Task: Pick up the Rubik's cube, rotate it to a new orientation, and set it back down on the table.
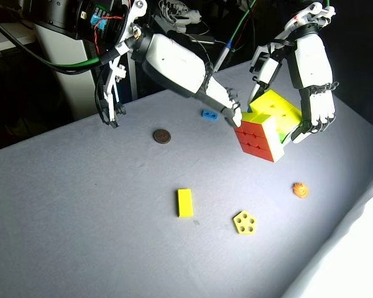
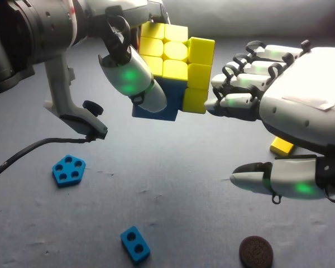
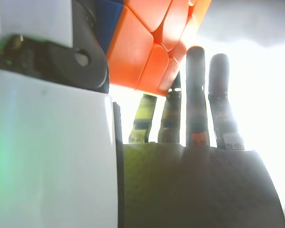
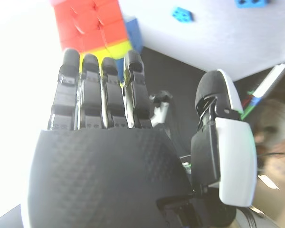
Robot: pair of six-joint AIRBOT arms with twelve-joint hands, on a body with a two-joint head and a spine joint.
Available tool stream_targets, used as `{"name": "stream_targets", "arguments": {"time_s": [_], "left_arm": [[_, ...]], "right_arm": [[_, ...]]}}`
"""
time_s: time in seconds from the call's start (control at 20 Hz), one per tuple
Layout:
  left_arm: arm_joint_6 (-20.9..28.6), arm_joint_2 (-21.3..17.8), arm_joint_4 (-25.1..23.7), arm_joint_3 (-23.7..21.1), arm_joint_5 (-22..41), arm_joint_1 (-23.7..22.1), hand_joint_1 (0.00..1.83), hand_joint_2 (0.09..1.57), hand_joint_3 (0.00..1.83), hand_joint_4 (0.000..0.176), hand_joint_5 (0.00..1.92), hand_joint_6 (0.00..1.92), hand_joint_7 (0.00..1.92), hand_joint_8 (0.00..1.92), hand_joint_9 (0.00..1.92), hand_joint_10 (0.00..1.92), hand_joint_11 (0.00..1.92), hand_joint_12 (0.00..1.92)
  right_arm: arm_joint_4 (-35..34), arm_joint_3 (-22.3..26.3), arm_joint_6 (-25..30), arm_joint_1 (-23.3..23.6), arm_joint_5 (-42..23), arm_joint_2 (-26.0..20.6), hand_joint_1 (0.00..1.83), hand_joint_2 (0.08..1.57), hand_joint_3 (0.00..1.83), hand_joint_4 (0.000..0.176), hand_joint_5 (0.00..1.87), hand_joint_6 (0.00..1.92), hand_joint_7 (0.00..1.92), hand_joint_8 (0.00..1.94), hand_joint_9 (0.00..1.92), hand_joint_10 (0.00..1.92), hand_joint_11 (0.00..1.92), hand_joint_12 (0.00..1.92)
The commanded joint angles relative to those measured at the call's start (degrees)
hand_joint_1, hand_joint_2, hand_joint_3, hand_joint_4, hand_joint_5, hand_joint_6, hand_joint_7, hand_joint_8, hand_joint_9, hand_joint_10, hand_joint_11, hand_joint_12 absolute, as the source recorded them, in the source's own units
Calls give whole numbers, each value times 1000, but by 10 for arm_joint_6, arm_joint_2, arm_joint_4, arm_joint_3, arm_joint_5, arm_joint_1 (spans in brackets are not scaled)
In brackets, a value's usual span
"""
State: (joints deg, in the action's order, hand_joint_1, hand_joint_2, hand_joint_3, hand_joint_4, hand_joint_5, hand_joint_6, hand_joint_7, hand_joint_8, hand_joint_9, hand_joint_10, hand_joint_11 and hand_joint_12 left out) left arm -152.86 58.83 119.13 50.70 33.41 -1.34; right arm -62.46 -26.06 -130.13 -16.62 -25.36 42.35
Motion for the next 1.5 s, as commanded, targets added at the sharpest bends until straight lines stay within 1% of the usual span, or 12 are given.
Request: {"name": "stream_targets", "arguments": {"time_s": [0.0,0.1,0.15,0.2,0.35,0.45,0.55,0.7,0.85,1.05,1.2,1.45], "left_arm": [[9,-1,-28,2,-28,-15,1270,944,0,0,276,1273,219,1521,202,1518,6,1678],[12,-1,-28,3,-28,-16,1264,957,3,0,287,1248,200,1543,179,1513,1,1599],[14,-1,-28,5,-28,-17,1239,956,2,0,270,1222,182,1538,166,1501,0,1556],[17,-1,-28,5,-28,-17,1261,954,0,0,288,1198,205,1564,192,1533,11,1632],[25,-1,-28,6,-28,-18,1250,994,11,0,260,1260,173,1621,155,1584,0,1594],[30,-1,-28,5,-28,-18,1258,952,0,0,299,1221,270,1465,244,1471,16,1635],[31,-1,-22,5,-28,-18,1253,984,7,0,273,1205,244,1448,237,1457,0,1638],[31,-1,-21,5,-28,-18,1290,971,0,0,297,1165,296,1441,297,1428,46,1605],[31,-1,-21,5,-28,-18,1273,964,3,0,282,1188,228,1532,215,1524,3,1625],[32,-1,-21,6,-28,-18,1248,961,2,0,239,1275,228,1544,224,1484,2,1630],[32,-1,-21,6,-28,-18,1259,963,0,0,267,1238,292,1426,280,1406,9,1593],[32,-1,-21,7,-28,-20,1268,974,0,0,314,1169,252,1490,215,1463,0,1559]], "right_arm": [[20,0,19,10,-28,-1,302,1183,3,0,345,8,169,3,190,16,0,605],[19,-7,62,12,-13,0,312,1176,0,0,388,21,221,14,221,24,0,670],[11,-11,69,12,-9,1,307,1179,1,0,378,13,276,21,237,27,0,712],[1,-14,70,11,-9,4,300,1183,1,0,373,9,306,20,255,31,0,753],[-2,-30,79,13,-9,19,291,1175,0,0,373,5,421,33,335,59,0,965],[-2,-40,79,18,-7,29,327,1165,0,0,334,0,528,69,392,86,0,988],[-1,-47,79,25,-1,34,351,1157,0,0,327,0,616,92,451,128,0,1069],[-1,-52,79,29,-1,40,362,1157,0,0,276,0,653,95,400,307,0,1037],[-1,-58,78,32,0,44,365,1158,3,0,241,0,648,109,308,539,0,1055],[-1,-66,77,22,0,49,377,1149,0,0,265,7,648,126,291,591,0,1089],[-1,-82,77,14,-1,58,358,1153,1,0,264,2,642,132,285,597,0,1050],[-1,-98,75,8,-1,71,378,1146,0,0,280,6,638,133,285,608,0,1078]]}}
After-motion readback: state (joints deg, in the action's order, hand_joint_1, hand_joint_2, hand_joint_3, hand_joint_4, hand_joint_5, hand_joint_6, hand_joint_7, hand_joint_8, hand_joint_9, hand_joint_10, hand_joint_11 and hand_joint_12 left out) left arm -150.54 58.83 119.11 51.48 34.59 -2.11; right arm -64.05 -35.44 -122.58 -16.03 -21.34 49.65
